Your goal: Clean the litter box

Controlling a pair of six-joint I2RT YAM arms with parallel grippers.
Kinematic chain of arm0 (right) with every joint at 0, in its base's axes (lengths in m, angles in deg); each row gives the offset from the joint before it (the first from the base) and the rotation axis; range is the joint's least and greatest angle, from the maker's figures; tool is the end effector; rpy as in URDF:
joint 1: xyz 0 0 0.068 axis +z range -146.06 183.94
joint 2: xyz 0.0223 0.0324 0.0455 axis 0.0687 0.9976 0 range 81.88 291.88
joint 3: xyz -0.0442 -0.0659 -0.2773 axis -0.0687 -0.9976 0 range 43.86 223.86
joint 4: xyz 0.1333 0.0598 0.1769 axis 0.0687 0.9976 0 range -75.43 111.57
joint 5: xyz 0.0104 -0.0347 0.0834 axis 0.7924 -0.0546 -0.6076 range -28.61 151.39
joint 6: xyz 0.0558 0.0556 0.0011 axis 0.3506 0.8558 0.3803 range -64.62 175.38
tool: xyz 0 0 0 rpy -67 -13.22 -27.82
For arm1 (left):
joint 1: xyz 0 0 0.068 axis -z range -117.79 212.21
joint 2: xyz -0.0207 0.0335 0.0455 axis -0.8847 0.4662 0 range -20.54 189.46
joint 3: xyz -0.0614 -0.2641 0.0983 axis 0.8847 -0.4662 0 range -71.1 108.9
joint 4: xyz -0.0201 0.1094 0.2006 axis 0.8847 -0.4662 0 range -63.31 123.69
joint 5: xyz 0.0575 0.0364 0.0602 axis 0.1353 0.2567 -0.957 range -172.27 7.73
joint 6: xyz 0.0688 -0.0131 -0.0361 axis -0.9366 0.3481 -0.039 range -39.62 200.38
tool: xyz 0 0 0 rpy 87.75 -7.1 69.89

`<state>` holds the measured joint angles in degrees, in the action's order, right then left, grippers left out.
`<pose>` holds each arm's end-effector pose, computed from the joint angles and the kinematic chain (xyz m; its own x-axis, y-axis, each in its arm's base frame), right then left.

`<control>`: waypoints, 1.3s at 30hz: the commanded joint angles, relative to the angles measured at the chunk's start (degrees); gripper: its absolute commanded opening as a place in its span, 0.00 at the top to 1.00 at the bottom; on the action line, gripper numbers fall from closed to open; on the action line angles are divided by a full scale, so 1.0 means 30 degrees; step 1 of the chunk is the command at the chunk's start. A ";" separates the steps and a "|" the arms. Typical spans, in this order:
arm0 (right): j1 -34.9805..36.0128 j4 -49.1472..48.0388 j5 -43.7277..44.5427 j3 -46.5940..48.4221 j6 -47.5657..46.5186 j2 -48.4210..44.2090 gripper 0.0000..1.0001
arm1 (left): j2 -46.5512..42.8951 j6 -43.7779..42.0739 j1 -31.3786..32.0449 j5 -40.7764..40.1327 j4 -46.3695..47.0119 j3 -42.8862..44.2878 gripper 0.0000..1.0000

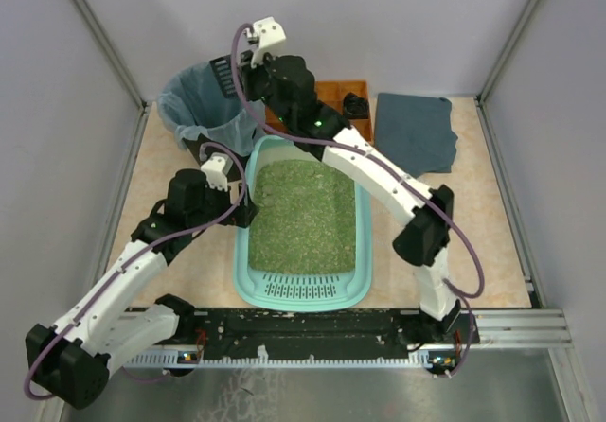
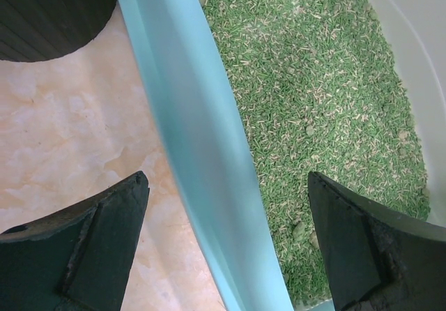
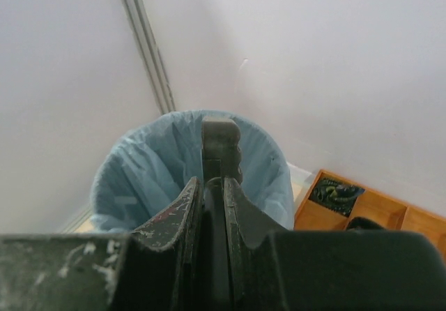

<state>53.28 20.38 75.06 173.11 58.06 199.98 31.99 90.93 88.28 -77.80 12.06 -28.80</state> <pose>0.3287 0.3582 0.4732 0.0333 0.1083 -0.9936 -0.5859 0.8075 0.0684 0.1660 -0.0870 0.2828 -0.5573 0.0694 -0.8274 0.4024 0.8942 -0.1960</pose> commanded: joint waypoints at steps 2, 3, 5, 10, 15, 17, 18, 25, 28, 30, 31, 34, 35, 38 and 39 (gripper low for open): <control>0.0034 -0.4961 -0.0533 -0.4853 0.2181 -0.6554 1.00 | 0.0009 0.0436 0.0063 -0.0419 0.0539 0.0129 0.00; 0.0019 -0.5660 -0.0322 -0.6144 0.2557 -0.7394 1.00 | 0.0009 0.0480 0.0063 -0.0408 0.0520 0.0143 0.00; -0.0112 -0.6498 -0.0155 -0.8681 0.3168 -0.9490 1.00 | -0.0065 0.0373 0.0065 -0.0410 0.0600 -0.0009 0.00; -0.0629 -0.6946 0.0149 -1.2880 0.4593 -1.2798 1.00 | -0.0034 0.0271 0.0063 -0.0582 0.0531 -0.0014 0.00; -0.1000 -0.6597 0.1229 -1.7128 0.5952 -1.5723 1.00 | -0.0159 0.0153 0.0062 -0.0703 0.0558 -0.0059 0.00; -0.1004 -0.6804 0.1768 -1.9155 0.6759 -1.6835 1.00 | -0.0206 -0.0080 0.0043 -0.0842 0.0584 -0.0124 0.00; -0.1007 -0.6820 0.1998 -2.0160 0.7154 -1.7556 1.00 | -0.0256 -0.0233 0.0068 -0.0933 0.0588 -0.0174 0.00; -0.1008 -0.3559 0.3932 -2.4281 1.0772 -1.9665 1.00 | -0.0405 -0.0613 0.0043 -0.0748 0.0835 -0.0526 0.00; -0.1007 -0.2039 0.4082 -2.5468 1.3145 -1.9779 1.00 | -0.0243 -0.0667 0.0056 -0.0552 0.0906 -0.0508 0.00; -0.0935 -0.1249 0.4059 -2.5869 1.4390 -1.9535 1.00 | -0.0168 -0.0673 0.0061 -0.0380 0.0936 -0.0517 0.00; -0.0841 -0.0911 0.4045 -2.5873 1.4743 -1.9252 1.00 | -0.0134 -0.0674 0.0070 -0.0289 0.0965 -0.0534 0.00; -0.0505 0.0862 0.4043 -2.5147 1.5732 -1.8136 1.00 | -0.0089 -0.0710 0.0068 -0.0094 0.0999 -0.0515 0.00; -0.0366 0.1290 0.4124 -2.4838 1.5984 -1.7748 1.00 | -0.0106 -0.0707 0.0049 -0.0107 0.0998 -0.0541 0.00; -0.0232 0.2571 0.4110 -2.3858 1.6566 -1.6532 1.00 | -0.0245 -0.0749 0.0046 -0.0193 0.1027 -0.0609 0.00; -0.0230 0.2972 0.4023 -2.3491 1.6656 -1.6178 1.00 | -0.0276 -0.0760 0.0054 -0.0200 0.1027 -0.0623 0.00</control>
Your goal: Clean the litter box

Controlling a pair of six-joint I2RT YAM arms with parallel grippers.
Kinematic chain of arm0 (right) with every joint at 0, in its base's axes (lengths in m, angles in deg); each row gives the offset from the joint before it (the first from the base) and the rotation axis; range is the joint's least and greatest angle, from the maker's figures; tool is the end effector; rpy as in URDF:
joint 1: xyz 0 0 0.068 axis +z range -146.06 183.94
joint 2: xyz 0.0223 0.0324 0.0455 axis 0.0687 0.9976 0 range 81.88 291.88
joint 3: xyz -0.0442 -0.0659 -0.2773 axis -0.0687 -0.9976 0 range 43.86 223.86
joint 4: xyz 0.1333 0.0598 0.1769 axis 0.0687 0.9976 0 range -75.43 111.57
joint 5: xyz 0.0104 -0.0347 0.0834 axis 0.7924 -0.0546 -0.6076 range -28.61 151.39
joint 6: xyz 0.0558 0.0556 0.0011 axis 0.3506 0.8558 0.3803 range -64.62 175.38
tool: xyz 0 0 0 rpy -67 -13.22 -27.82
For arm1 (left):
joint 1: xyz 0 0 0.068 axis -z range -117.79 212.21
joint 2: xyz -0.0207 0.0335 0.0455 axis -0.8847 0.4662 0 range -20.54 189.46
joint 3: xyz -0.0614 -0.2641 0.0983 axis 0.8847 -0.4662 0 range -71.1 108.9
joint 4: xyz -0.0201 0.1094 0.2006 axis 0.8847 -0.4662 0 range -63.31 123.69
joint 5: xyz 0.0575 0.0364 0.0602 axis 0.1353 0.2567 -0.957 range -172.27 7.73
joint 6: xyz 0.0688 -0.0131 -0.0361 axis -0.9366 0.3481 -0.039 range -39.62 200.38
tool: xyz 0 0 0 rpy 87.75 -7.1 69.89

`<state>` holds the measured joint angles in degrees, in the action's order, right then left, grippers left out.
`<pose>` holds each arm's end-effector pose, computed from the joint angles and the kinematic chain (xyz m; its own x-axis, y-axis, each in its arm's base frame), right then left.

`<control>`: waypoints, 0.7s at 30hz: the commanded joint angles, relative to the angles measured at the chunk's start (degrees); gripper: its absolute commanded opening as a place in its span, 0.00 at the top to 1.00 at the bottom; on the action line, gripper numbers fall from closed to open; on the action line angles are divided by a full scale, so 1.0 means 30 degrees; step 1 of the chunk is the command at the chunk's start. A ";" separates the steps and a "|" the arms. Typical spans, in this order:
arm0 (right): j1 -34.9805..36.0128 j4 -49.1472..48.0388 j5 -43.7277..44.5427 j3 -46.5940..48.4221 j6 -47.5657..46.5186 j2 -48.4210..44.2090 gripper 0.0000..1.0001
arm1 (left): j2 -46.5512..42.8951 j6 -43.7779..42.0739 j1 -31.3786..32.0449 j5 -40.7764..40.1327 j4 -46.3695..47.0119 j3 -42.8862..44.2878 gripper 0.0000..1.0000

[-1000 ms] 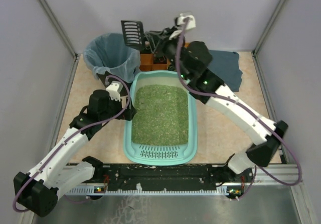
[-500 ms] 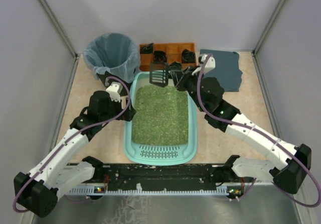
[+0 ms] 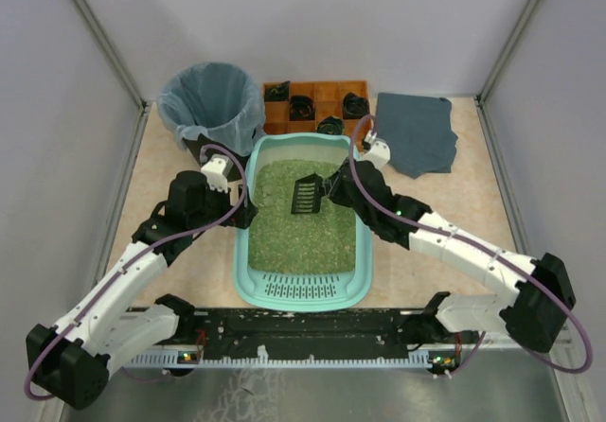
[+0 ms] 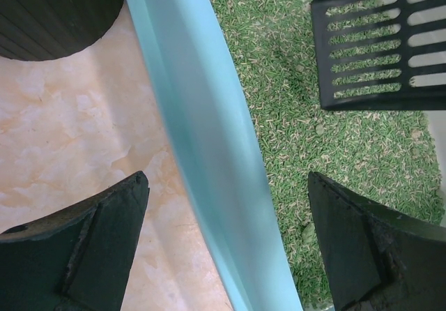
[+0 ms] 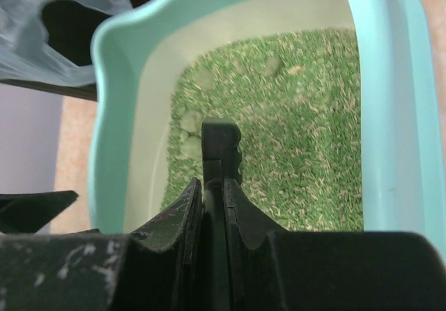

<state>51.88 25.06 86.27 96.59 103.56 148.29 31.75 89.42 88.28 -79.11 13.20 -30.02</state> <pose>0.1886 0.1666 0.3233 -0.4932 0.4625 -0.7368 -0.0732 0.8219 0.5649 0.1665 -0.0855 0.2786 -0.5418 0.0904 -0.8357 0.4008 0.9017 -0.1623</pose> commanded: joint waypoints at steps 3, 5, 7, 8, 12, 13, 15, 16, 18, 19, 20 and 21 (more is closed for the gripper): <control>0.0251 0.2524 0.0217 0.3165 0.1616 0.2002 1.00 | -0.0176 -0.0253 0.0043 0.0319 0.0678 -0.0222 0.00; 0.0248 0.3412 0.0610 0.3942 0.2046 0.2694 1.00 | -0.0101 -0.0282 0.0071 0.0407 0.0707 -0.0232 0.00; 0.0248 0.4362 0.0918 0.4979 0.2005 0.3383 1.00 | -0.0062 -0.0282 0.0051 0.0450 0.0707 -0.0200 0.00; 0.0253 0.4945 0.1108 0.5476 0.2005 0.3725 1.00 | -0.0058 -0.0280 0.0065 0.0468 0.0707 -0.0204 0.00; 0.0226 0.6502 0.1646 0.6947 0.1956 0.4933 1.00 | -0.0078 -0.0272 0.0069 0.0500 0.0707 -0.0220 0.00; 0.0221 0.6765 0.1638 0.7355 0.1817 0.5248 1.00 | -0.0082 -0.0286 0.0057 0.0507 0.0707 -0.0217 0.00; 0.0237 0.7490 0.1626 0.8260 0.1526 0.6149 1.00 | -0.0065 -0.0273 0.0049 0.0528 0.0707 -0.0217 0.00; 0.0233 0.7727 0.1548 0.8640 0.1386 0.6528 1.00 | -0.0059 -0.0279 0.0043 0.0547 0.0707 -0.0224 0.00; 0.0174 0.7933 0.1246 0.9230 0.0985 0.7193 1.00 | -0.0013 -0.0287 0.0069 0.0584 0.0733 -0.0217 0.00; 0.0123 0.7958 0.1028 0.9431 0.0802 0.7479 1.00 | -0.0027 -0.0303 0.0071 0.0587 0.0721 -0.0217 0.00; -0.0019 0.7958 0.0715 0.9592 0.0673 0.7767 1.00 | -0.0003 -0.0282 0.0072 0.0588 0.0709 -0.0217 0.00; -0.0143 0.7913 0.0324 0.9726 0.0558 0.8052 1.00 | 0.0000 -0.0313 0.0061 0.0581 0.0707 -0.0235 0.00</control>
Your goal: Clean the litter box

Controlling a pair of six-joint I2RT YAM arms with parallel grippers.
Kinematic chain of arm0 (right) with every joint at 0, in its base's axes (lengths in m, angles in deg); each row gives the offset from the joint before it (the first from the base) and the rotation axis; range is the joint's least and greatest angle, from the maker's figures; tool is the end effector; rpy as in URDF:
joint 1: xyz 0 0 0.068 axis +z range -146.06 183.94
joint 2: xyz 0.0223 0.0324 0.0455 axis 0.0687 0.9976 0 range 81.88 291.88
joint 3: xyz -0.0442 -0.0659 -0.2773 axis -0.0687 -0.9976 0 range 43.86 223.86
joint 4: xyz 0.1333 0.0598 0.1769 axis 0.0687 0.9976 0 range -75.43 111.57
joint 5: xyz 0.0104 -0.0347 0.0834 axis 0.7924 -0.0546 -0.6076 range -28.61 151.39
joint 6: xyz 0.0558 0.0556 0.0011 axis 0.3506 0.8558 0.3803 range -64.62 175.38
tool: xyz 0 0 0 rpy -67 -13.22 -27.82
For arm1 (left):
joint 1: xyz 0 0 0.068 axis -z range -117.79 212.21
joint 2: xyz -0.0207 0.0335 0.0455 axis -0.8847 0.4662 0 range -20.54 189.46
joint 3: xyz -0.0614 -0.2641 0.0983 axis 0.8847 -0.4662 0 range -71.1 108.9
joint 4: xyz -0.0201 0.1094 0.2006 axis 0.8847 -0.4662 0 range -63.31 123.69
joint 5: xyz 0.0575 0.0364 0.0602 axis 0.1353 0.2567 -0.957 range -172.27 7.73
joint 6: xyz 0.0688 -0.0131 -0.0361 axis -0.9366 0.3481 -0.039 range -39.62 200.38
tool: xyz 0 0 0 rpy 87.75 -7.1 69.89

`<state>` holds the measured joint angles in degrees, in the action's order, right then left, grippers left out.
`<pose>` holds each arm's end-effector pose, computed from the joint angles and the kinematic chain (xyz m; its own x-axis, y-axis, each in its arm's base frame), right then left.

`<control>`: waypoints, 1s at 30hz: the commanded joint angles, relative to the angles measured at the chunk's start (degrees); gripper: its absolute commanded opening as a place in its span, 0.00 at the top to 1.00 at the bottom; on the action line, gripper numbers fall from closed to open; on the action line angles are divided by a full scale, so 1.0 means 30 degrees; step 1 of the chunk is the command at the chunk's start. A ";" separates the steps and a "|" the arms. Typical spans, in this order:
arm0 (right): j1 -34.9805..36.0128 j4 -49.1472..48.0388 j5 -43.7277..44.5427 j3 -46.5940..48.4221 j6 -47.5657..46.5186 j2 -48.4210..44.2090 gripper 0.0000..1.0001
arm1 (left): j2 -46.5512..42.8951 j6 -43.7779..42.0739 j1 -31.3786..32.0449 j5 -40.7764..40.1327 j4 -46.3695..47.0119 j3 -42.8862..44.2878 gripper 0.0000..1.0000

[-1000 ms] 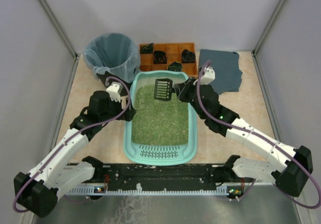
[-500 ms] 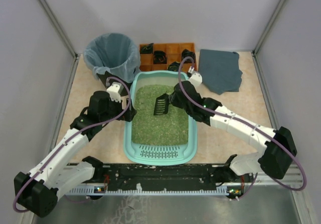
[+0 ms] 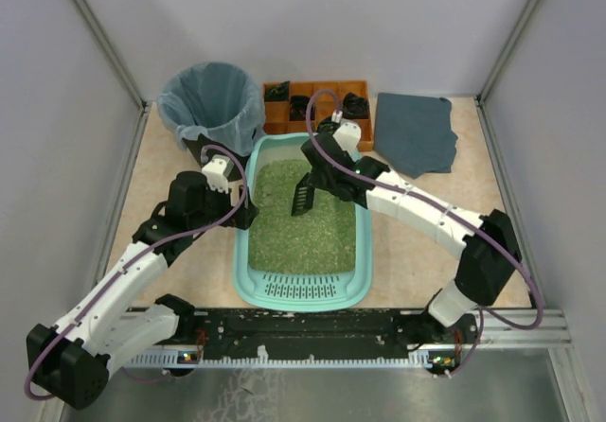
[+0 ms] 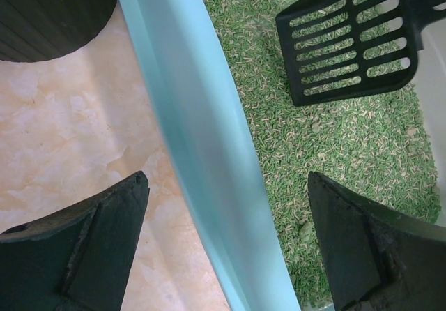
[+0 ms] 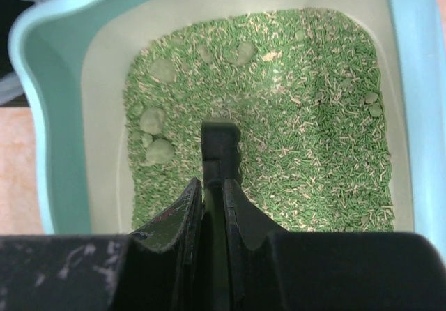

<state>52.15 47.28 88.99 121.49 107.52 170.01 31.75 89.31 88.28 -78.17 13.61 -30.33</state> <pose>0.2408 0.2224 0.3224 -0.6241 0.3516 -0.6978 0.0928 0.9201 0.3806 0.1661 -0.0866 0.2777 -0.5416 0.0926 -0.8355 0.4140 0.8944 -0.1693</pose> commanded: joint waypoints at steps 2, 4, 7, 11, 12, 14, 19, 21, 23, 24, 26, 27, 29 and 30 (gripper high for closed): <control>-0.0621 0.0201 -0.1856 0.1646 -0.1290 0.1397 1.00 | 0.0004 -0.0280 0.0068 0.0231 0.0571 -0.0122 0.00; -0.0902 0.0442 -0.3045 0.2071 -0.1741 0.1997 1.00 | 0.0021 -0.0263 0.0056 0.0212 0.0554 -0.0131 0.00; -0.1002 0.1235 -0.3688 0.2957 -0.2274 0.3658 1.00 | 0.0048 -0.0280 0.0051 0.0210 0.0540 -0.0137 0.00; -0.1115 0.0840 -0.4837 0.2688 -0.2410 0.4515 1.00 | 0.0059 -0.0273 0.0063 0.0230 0.0540 -0.0118 0.00; -0.1173 0.0508 -0.5159 0.2415 -0.2362 0.4590 1.00 | 0.0059 -0.0280 0.0056 0.0240 0.0540 -0.0115 0.00; -0.1295 -0.0209 -0.5757 0.1896 -0.2297 0.4711 1.00 | 0.0059 -0.0278 0.0070 0.0227 0.0540 -0.0135 0.00; -0.1533 -0.1903 -0.7647 0.0641 -0.2153 0.4899 1.00 | 0.0075 -0.0278 0.0064 0.0216 0.0540 -0.0122 0.00; -0.1526 -0.2674 -0.8456 0.0076 -0.2118 0.4903 1.00 | 0.0122 -0.0279 0.0044 0.0266 0.0540 -0.0116 0.00; -0.1558 -0.3509 -0.9360 -0.0467 -0.2066 0.4942 1.00 | 0.0148 -0.0275 0.0056 0.0303 0.0540 -0.0124 0.00; -0.1565 -0.4041 -0.9771 -0.0697 -0.2062 0.4980 1.00 | 0.0147 -0.0262 0.0048 0.0304 0.0540 -0.0116 0.00; -0.1559 -0.4944 -1.0587 -0.1192 -0.2029 0.5076 1.00 | 0.0134 -0.0277 0.0052 0.0293 0.0540 -0.0114 0.00; -0.1566 -0.5397 -1.0972 -0.1469 -0.2028 0.5103 1.00 | 0.0120 -0.0281 0.0055 0.0288 0.0540 -0.0126 0.00; -0.1559 -0.6189 -1.1593 -0.1996 -0.2049 0.5129 1.00 | 0.0098 -0.0274 0.0045 0.0275 0.0540 -0.0130 0.00; -0.1575 -0.6549 -1.1889 -0.2199 -0.2057 0.5143 1.00 | 0.0090 -0.0262 0.0054 0.0275 0.0540 -0.0117 0.00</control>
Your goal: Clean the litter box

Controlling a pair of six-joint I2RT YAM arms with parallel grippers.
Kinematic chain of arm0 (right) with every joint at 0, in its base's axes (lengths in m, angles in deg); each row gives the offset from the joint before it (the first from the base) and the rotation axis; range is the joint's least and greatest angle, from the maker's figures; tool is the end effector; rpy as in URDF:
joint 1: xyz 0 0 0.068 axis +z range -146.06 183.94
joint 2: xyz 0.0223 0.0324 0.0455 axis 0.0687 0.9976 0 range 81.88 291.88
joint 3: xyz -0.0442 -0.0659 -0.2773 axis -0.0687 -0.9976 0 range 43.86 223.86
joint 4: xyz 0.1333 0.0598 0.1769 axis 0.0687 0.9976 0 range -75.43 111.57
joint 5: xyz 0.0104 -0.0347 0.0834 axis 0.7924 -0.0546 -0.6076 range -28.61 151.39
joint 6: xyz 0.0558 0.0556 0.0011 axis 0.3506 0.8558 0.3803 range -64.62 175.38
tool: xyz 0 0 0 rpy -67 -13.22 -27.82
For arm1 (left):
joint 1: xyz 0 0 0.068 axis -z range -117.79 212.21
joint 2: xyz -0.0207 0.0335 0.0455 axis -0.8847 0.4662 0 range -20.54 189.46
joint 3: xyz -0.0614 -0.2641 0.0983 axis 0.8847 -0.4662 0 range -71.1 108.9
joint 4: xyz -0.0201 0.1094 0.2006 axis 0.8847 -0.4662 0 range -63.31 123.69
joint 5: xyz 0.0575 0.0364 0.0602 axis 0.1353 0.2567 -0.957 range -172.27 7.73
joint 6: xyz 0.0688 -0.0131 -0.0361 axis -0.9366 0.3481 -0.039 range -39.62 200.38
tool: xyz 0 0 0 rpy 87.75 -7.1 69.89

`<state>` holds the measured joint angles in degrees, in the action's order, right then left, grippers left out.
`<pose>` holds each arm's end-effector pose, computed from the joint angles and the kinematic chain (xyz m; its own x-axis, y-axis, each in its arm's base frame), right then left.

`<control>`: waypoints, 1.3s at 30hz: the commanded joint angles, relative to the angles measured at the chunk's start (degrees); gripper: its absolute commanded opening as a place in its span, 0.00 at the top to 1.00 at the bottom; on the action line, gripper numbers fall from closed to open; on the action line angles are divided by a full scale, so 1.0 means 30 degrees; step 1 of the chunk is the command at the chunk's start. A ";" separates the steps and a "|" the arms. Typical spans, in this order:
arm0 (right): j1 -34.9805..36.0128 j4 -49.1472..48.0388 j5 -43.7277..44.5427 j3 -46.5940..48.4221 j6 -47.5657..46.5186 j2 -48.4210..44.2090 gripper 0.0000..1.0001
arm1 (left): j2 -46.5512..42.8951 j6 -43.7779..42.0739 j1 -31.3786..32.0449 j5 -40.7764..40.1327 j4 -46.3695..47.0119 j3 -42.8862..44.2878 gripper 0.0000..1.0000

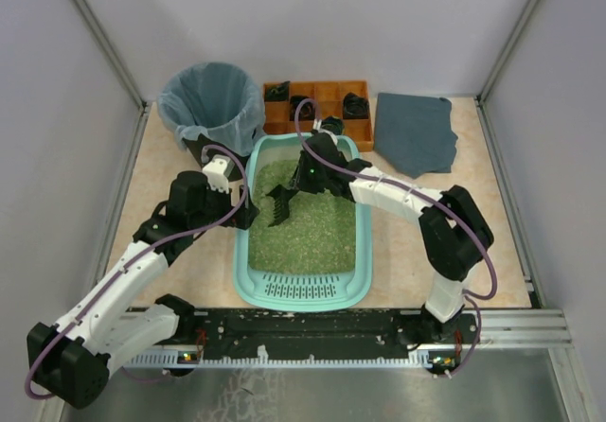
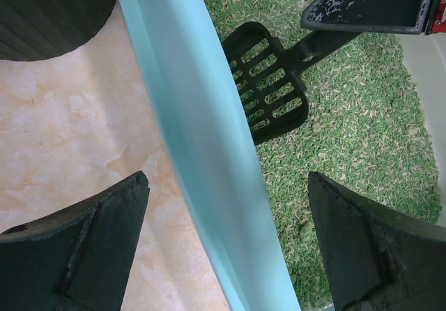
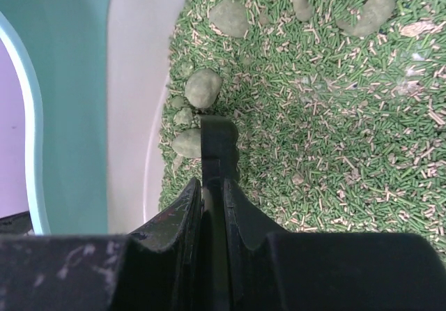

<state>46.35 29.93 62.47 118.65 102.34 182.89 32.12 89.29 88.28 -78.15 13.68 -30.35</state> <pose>0.2923 0.2653 0.2553 -0.8197 0.2409 -0.5197 -0.0950 0.8376 0.5380 0.1671 -0.0871 0.2767 -0.5456 0.0950 -0.8326 0.4136 0.8946 -0.1690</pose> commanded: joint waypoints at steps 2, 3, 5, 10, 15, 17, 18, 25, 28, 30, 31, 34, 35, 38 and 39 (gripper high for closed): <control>0.0286 -0.1405 -0.3804 -0.1717 -0.0316 0.0795 1.00 | -0.0035 -0.0251 0.0056 0.0264 0.0518 -0.0118 0.00; 0.0244 -0.1746 -0.4249 -0.1984 -0.0227 0.0729 1.00 | -0.0032 -0.0256 0.0048 0.0281 0.0518 -0.0112 0.00; 0.0150 -0.2334 -0.4692 -0.2540 -0.0010 0.0450 1.00 | -0.0035 -0.0262 0.0064 0.0296 0.0518 -0.0130 0.00; -0.0150 -0.4197 -0.5454 -0.4057 0.0832 -0.0550 1.00 | -0.0007 -0.0258 0.0063 0.0299 0.0518 -0.0128 0.00; -0.0368 -0.5317 -0.4760 -0.5090 0.1404 -0.1765 1.00 | 0.0009 -0.0266 0.0053 0.0267 0.0518 -0.0123 0.00; -0.0389 -0.5460 -0.4202 -0.5311 0.1474 -0.2433 1.00 | -0.0006 -0.0297 0.0071 0.0281 0.0532 -0.0113 0.00; -0.0422 -0.5582 -0.3998 -0.5443 0.1546 -0.2783 1.00 | 0.0016 -0.0295 0.0061 0.0287 0.0545 -0.0108 0.00; -0.0797 -0.7062 -0.3415 -0.6961 0.2670 -0.4432 1.00 | -0.0027 -0.0259 0.0066 0.0267 0.0554 -0.0151 0.00; -0.0940 -0.7500 -0.3138 -0.7517 0.3090 -0.5022 1.00 | -0.0013 -0.0259 0.0069 0.0267 0.0576 -0.0153 0.00; -0.1057 -0.7617 -0.2925 -0.7803 0.3272 -0.5372 1.00 | -0.0028 -0.0255 0.0050 0.0238 0.0548 -0.0138 0.00; -0.1125 -0.7719 -0.2882 -0.7956 0.3368 -0.5528 1.00 | -0.0060 -0.0271 0.0051 0.0264 0.0573 -0.0137 0.00; -0.1313 -0.8181 -0.2905 -0.8454 0.3708 -0.5910 1.00 | -0.0062 -0.0259 0.0055 0.0267 0.0576 -0.0137 0.00; -0.1395 -0.8428 -0.2935 -0.8623 0.3840 -0.6020 1.00 | -0.0050 -0.0261 0.0069 0.0286 0.0576 -0.0137 0.00; -0.1557 -0.9044 -0.3090 -0.9127 0.4244 -0.6279 1.00 | -0.0063 -0.0258 0.0066 0.0296 0.0578 -0.0152 0.00; -0.1608 -0.9205 -0.3133 -0.9264 0.4346 -0.6355 1.00 | -0.0064 -0.0272 0.0056 0.0308 0.0576 -0.0153 0.00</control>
<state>42.25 8.55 53.71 91.44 112.98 167.04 32.19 89.27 88.28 -78.13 14.07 -30.35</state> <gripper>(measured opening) 0.158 0.998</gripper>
